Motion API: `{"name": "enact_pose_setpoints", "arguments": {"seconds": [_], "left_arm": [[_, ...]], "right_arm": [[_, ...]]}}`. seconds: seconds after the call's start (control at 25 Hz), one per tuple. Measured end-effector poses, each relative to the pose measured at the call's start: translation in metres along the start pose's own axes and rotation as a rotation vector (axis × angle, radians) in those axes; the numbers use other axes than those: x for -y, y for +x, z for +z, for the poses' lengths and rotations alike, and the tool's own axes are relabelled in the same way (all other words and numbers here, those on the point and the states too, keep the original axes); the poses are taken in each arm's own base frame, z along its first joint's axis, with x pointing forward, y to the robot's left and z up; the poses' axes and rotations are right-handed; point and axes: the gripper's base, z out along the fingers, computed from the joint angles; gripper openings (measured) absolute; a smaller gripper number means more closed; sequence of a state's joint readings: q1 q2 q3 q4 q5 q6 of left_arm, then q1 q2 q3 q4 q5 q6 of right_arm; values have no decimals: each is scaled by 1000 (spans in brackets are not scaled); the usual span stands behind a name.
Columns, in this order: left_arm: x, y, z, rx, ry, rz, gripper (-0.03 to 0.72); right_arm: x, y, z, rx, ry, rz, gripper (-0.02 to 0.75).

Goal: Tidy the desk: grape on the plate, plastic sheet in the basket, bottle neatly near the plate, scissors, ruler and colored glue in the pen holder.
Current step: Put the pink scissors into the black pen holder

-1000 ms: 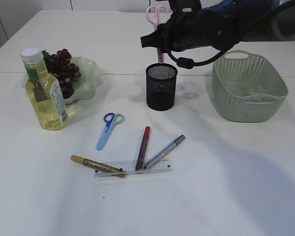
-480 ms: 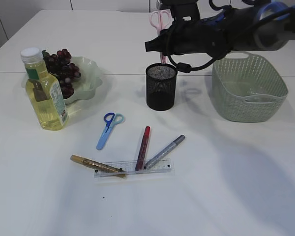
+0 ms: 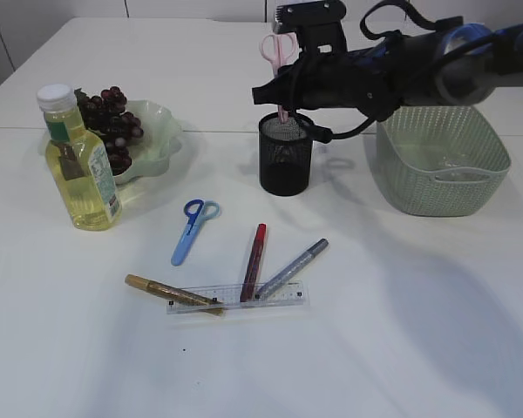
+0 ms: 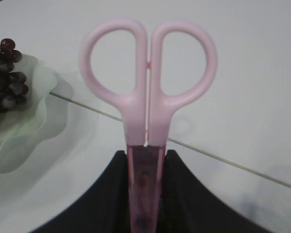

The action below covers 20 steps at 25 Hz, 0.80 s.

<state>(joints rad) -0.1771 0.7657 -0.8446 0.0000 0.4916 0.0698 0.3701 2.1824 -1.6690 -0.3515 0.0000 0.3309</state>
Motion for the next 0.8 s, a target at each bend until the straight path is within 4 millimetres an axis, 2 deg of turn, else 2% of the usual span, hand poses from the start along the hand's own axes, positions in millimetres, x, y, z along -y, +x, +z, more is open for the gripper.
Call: {"name": "enact_pose_setpoints", "arguments": {"seconds": [0.2, 0.8], "left_arm": [[0, 0, 0, 0, 0, 0, 415], [0, 0, 0, 0, 0, 0, 415]], "right_arm": [[0, 7, 4, -16, 0, 0, 188], [0, 10, 6, -29, 3, 0, 214]]}}
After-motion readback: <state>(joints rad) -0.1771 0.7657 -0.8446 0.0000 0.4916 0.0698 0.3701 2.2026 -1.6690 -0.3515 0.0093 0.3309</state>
